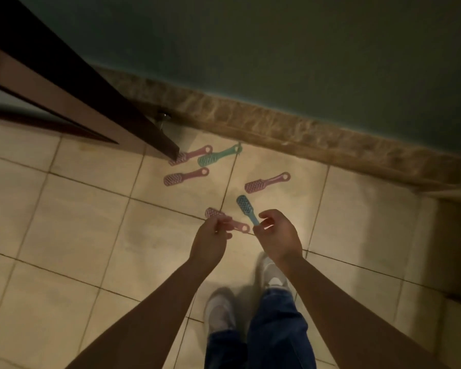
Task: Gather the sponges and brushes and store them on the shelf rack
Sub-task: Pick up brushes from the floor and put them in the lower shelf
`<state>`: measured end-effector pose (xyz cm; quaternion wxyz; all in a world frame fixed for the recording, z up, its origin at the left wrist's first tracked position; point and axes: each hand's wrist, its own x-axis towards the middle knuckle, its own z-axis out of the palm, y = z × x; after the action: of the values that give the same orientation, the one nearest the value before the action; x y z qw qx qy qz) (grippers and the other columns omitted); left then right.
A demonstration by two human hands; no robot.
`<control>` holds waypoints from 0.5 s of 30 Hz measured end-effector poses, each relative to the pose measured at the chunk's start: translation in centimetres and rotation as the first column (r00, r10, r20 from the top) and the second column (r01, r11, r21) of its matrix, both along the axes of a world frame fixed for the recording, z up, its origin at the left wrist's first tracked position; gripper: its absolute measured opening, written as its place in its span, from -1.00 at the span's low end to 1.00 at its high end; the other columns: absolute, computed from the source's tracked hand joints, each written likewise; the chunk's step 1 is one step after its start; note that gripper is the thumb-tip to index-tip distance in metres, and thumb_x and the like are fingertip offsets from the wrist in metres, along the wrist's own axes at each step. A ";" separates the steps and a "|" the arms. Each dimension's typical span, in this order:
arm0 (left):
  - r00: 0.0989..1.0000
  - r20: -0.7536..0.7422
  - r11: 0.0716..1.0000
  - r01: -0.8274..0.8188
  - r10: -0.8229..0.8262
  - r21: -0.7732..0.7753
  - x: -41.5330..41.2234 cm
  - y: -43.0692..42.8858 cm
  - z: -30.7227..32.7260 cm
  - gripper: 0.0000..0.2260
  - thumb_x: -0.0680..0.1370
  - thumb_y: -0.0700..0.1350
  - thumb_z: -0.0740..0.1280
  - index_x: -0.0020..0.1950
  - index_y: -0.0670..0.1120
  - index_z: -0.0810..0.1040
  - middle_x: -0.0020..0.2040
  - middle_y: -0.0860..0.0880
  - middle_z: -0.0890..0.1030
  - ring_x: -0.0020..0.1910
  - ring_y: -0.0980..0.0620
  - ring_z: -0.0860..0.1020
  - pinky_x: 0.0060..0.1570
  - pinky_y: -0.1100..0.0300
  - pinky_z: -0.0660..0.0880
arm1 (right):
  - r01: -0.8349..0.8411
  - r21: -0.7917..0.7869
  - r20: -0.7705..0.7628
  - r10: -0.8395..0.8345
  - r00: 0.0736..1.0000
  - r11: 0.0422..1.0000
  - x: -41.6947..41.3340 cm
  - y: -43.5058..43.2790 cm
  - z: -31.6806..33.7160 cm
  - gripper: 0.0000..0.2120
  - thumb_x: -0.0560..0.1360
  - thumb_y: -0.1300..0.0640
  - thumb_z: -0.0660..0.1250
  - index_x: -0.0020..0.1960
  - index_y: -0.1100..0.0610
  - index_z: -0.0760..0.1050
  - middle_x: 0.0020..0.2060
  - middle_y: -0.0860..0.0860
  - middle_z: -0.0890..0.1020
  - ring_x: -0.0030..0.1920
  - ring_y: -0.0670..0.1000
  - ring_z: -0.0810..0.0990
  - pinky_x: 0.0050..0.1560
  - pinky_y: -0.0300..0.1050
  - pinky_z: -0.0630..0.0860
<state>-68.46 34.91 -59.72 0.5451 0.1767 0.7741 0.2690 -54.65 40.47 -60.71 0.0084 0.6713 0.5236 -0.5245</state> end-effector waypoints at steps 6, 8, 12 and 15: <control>0.996 0.051 0.997 -0.074 0.076 -0.037 -0.7 0.2 -11.0 -0.75 0.58 -0.34 0.20 0.20 -0.13 0.50 0.14 -0.11 0.59 0.13 -0.02 0.57 0.12 0.17 0.50 | -0.005 0.050 0.054 0.003 0.999 0.999 -1.8 0.7 -11.8 -0.60 0.44 0.08 0.44 0.25 0.05 0.47 0.07 -0.02 0.58 0.02 0.01 0.57 -0.04 -0.10 0.52; 0.991 0.081 0.994 -0.103 0.105 -0.033 -0.9 0.5 -13.5 -0.75 0.57 -0.32 0.22 0.20 -0.10 0.49 0.12 -0.07 0.61 0.13 0.00 0.57 0.20 0.10 0.47 | -0.027 0.088 0.099 0.018 0.995 0.996 -2.3 1.3 -14.6 -0.54 0.42 0.08 0.47 0.28 0.06 0.46 0.10 0.01 0.56 0.08 0.04 0.56 0.00 -0.09 0.53; 0.978 0.146 0.989 -0.146 0.146 -0.015 -0.8 1.5 -16.9 -0.71 0.53 -0.35 0.27 0.20 -0.09 0.47 0.12 -0.07 0.59 0.16 -0.01 0.57 0.22 0.07 0.51 | -0.076 0.137 0.196 0.048 0.979 0.988 -3.1 1.6 -18.4 -0.53 0.37 0.05 0.50 0.25 0.03 0.49 0.12 0.00 0.53 0.14 0.06 0.53 0.09 0.01 0.55; 0.975 0.152 0.987 -0.163 0.161 0.001 -0.5 2.3 -18.1 -0.72 0.54 -0.35 0.27 0.20 -0.09 0.47 0.14 -0.08 0.59 0.13 0.01 0.58 0.14 0.14 0.55 | -0.122 0.228 0.265 0.059 0.962 0.966 -3.6 1.3 -19.6 -0.63 0.36 0.06 0.48 0.13 0.02 0.49 0.06 -0.01 0.49 0.09 0.04 0.51 0.00 -0.01 0.54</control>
<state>-68.96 37.17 -77.81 0.5773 0.0959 0.7407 0.3301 -58.24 41.74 -80.34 0.0181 0.7046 0.6085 -0.3646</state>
